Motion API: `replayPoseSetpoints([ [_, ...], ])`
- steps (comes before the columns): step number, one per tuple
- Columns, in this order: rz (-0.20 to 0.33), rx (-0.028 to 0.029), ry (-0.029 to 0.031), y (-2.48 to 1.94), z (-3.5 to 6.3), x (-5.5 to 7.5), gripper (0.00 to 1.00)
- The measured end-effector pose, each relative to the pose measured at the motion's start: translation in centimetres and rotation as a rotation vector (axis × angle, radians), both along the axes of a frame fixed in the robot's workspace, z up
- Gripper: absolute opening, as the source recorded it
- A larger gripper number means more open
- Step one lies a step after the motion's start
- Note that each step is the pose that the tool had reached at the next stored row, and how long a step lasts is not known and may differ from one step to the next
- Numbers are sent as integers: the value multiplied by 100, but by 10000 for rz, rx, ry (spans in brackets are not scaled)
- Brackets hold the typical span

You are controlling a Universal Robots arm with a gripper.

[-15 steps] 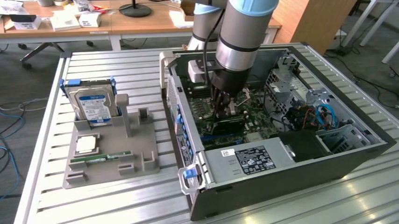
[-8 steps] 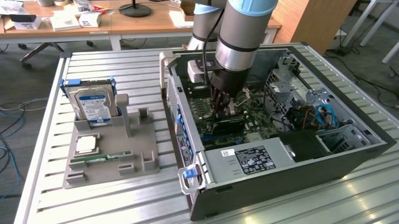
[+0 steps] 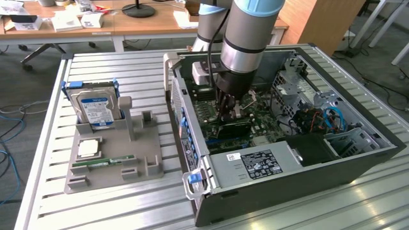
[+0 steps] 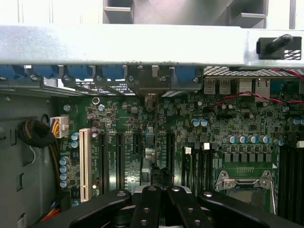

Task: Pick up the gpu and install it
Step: 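Press down on the gpu until it lock into place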

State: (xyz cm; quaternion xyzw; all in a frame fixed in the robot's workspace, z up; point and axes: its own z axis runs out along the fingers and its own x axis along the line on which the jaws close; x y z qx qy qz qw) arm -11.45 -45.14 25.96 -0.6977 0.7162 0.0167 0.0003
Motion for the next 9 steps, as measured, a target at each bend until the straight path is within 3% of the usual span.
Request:
replayPoseSetpoints([
  [9, 0, 10, -5, -2, 0, -1, 11],
])
